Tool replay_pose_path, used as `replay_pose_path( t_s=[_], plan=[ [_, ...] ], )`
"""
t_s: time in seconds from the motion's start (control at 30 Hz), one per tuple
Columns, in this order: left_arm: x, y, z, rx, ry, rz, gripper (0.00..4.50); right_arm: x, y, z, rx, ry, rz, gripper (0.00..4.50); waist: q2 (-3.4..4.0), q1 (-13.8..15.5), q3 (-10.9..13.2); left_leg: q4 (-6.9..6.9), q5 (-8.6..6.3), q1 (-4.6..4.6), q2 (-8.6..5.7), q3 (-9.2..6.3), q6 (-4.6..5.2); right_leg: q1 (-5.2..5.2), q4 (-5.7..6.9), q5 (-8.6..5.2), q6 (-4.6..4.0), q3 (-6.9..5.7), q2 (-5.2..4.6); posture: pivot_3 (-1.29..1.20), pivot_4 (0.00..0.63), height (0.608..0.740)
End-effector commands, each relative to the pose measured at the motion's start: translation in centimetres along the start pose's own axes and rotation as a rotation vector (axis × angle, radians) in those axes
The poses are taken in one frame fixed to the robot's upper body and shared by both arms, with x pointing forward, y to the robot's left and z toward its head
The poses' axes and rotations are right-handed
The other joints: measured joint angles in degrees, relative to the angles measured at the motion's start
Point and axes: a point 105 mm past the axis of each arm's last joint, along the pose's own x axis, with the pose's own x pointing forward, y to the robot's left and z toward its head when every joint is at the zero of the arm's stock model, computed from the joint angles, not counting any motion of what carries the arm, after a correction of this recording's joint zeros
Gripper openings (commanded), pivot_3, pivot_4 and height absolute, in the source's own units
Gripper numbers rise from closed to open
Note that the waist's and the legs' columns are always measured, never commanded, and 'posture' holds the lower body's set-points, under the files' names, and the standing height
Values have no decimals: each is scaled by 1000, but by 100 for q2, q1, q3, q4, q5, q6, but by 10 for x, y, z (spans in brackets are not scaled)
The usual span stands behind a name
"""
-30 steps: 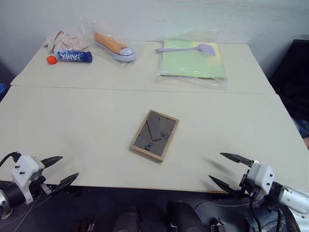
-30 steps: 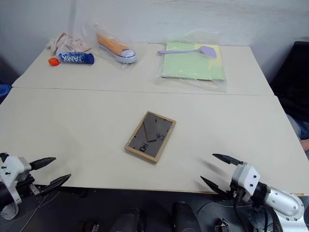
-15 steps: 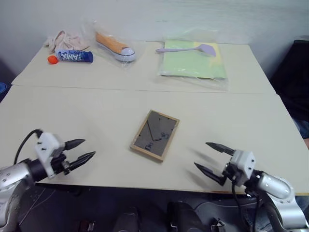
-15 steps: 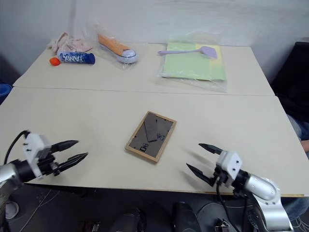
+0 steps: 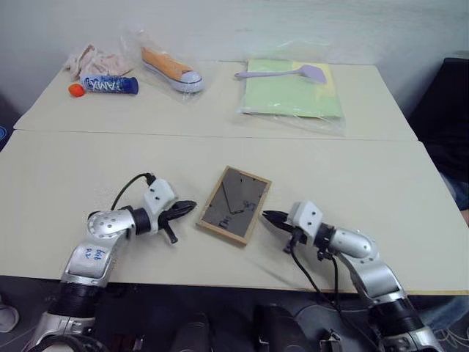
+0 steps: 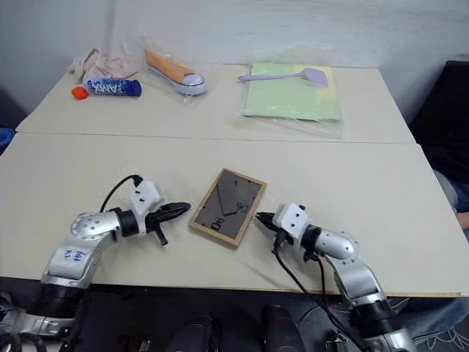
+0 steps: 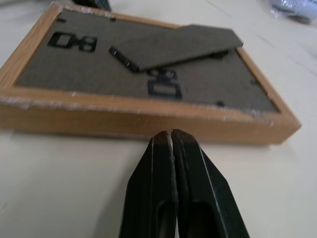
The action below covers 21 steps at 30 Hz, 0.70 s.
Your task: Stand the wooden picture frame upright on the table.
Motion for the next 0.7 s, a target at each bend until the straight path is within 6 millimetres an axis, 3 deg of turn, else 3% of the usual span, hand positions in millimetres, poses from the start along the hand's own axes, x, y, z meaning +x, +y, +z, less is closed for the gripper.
replay_pose_path(
  t_s=[0.03,0.23,0.43,0.53,0.57,0.63,0.7],
  plan=[
    [8,-11,6,21,-26,-47,0,6,-2,5,-5,-13,-3,36,0,6,0,3,0,0,0,0,0,1,2,0,0,0,-1,0,150,740],
    [7,-36,4,-18,-39,-115,0,6,-14,10,-18,-11,-5,36,0,1,-1,7,-2,-1,0,-2,2,2,4,0,0,1,-2,0,150,740],
    [-13,-18,-8,-92,5,1,0,1,-18,8,-33,10,13,36,0,-10,-1,7,-2,1,1,-3,2,3,7,0,0,1,-2,0,150,740],
    [-34,-7,-11,-256,41,31,575,-7,-19,11,-38,16,30,0,-1,-17,-1,5,-2,1,4,-3,2,3,8,0,0,2,-2,0,150,740],
    [-41,-5,-10,-400,51,14,809,-9,-18,11,-43,21,44,0,-1,-14,-1,5,-1,2,4,-4,1,3,9,0,0,2,-1,0,150,740],
    [-51,-14,-3,-658,89,-115,1475,-12,-15,13,-49,30,72,0,-2,-8,0,7,-1,2,5,-7,0,4,13,0,0,1,-2,0,150,740],
    [-55,-19,5,-801,123,-187,2062,-13,-11,12,-54,41,94,0,-2,-8,0,10,-1,2,5,-11,0,7,15,0,0,-1,-2,0,150,740]
  ],
)
